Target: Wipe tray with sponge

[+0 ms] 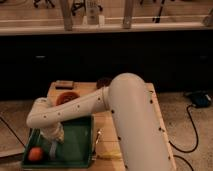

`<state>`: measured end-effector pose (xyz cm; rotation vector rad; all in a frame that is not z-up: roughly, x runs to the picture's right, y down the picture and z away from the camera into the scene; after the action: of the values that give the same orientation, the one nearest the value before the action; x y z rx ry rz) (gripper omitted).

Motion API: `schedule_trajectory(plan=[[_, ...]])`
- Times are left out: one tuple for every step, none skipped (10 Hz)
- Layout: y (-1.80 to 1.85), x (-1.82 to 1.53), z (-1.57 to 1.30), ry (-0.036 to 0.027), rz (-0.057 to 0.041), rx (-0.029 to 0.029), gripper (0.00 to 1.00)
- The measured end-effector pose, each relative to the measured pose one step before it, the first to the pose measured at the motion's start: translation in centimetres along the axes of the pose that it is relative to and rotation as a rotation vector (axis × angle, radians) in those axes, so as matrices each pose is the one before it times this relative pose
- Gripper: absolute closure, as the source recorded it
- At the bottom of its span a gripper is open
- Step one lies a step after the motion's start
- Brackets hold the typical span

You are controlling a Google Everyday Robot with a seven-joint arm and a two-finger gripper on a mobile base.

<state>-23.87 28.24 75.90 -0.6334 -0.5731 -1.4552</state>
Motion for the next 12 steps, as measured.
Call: schedule_trajectory(plan=[[1.947, -0.527, -0.149, -0.00145, 0.00628, -0.00161, 0.96], [2.021, -0.217, -0.161, 0.00092, 0.01188, -0.00222, 0.96], [2.032, 0.043, -0.165, 0.00303, 0.01697, -0.00322, 0.96], [1.593, 0.424, -0.271, 0.00849, 0.01768, -0.00237, 0.96], [0.847, 0.706, -0.274, 0.00663, 0.01431, 0.00194, 0.96], [0.512, 1.204, -0.101, 0.00596, 0.01236, 0.00155, 0.96], [0.047, 1.79, -0.139, 0.00457, 0.01548, 0.00166, 0.96], [-0.296, 1.534, -0.097, 0.00391, 0.01001, 0.00159, 0.96], [-0.69, 1.597, -0.166, 0.0039, 0.00446, 0.00158, 0.96], [-0.847, 1.079, -0.127, 0.00247, -0.00259, 0.00213, 0.96], [-1.168, 0.426, -0.098, -0.00086, -0.01191, 0.00556, 0.96], [-1.401, 0.025, -0.061, -0.00405, -0.0222, 0.00601, 0.96]])
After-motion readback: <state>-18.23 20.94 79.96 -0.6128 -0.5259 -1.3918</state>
